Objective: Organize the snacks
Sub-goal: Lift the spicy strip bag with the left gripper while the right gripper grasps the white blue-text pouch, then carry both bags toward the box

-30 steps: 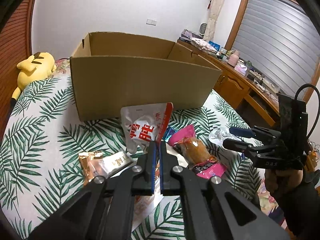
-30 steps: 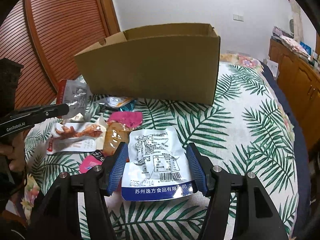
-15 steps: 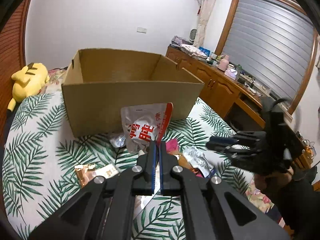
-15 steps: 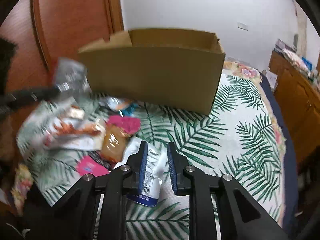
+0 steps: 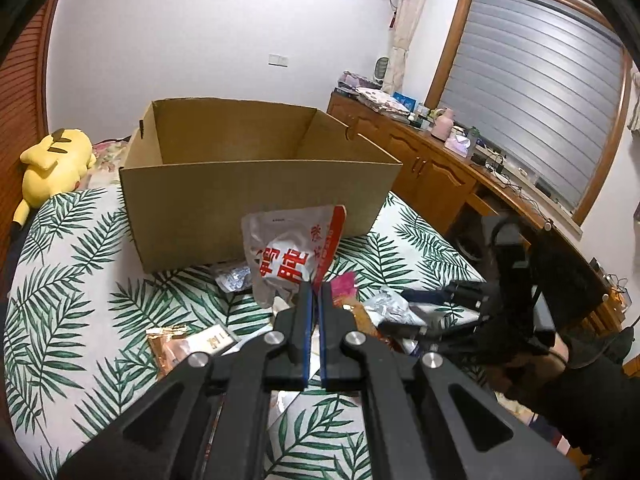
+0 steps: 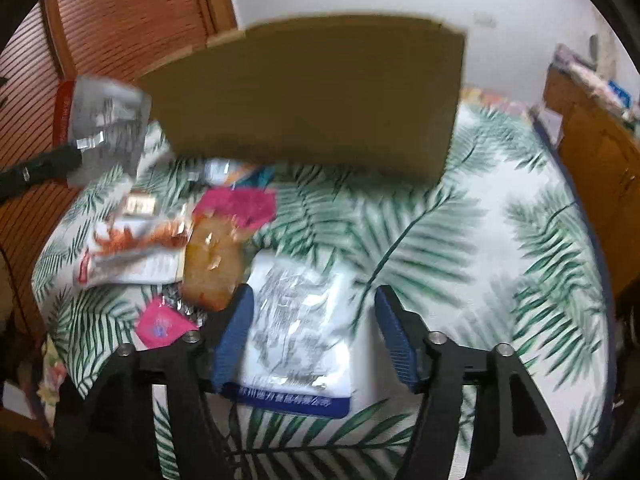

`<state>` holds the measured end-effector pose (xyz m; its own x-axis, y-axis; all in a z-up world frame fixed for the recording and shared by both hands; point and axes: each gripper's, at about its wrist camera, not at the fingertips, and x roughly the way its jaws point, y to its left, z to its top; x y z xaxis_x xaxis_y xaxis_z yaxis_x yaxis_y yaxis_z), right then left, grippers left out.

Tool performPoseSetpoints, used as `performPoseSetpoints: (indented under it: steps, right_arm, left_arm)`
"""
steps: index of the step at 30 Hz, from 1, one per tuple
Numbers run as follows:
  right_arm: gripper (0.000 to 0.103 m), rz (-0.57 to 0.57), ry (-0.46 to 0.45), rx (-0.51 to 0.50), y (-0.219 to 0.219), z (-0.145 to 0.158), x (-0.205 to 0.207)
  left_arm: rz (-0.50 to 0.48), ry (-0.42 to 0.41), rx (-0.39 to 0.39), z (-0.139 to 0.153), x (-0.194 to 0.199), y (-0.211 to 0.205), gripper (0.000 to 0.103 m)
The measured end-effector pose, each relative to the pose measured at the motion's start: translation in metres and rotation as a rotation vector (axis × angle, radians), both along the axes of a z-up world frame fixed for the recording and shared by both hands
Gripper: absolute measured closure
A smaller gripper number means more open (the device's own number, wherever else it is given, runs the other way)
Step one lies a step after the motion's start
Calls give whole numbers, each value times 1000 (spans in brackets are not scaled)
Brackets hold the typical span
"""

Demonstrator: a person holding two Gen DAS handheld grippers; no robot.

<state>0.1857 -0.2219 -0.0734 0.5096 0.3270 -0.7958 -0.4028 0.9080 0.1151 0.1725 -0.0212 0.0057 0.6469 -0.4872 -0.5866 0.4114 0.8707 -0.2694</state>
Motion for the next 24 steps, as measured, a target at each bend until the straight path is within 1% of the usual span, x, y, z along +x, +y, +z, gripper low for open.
performPoseSetpoints:
  steps: [2, 4, 5, 6, 9, 11, 18, 24]
  right_arm:
    - [35, 4, -17, -26, 5, -1, -3]
    - [35, -3, -12, -13, 4, -1, -2]
    - [39, 5, -10, -18, 5, -1, -2]
    - [45, 17, -6, -19, 6, 0, -2]
    - [48, 38, -7, -47, 11, 4, -5]
    - [49, 38, -6, -40, 11, 5, -5]
    - [50, 27, -33, -4, -1, 22, -9]
    - [49, 24, -83, 18, -6, 46, -10]
  left_arm:
    - [2, 0, -1, -1, 0, 1, 103]
    - [3, 4, -2, -2, 1, 2, 103]
    - [2, 5, -1, -2, 1, 2, 103]
    - [1, 5, -1, -2, 1, 2, 103]
    - [-1, 0, -3, -1, 1, 2, 103]
    - [-2, -4, -5, 0, 0, 1, 103]
    - [-6, -19, -2, 6, 1, 1, 103]
    - [-11, -52, -8, 21, 6, 0, 103]
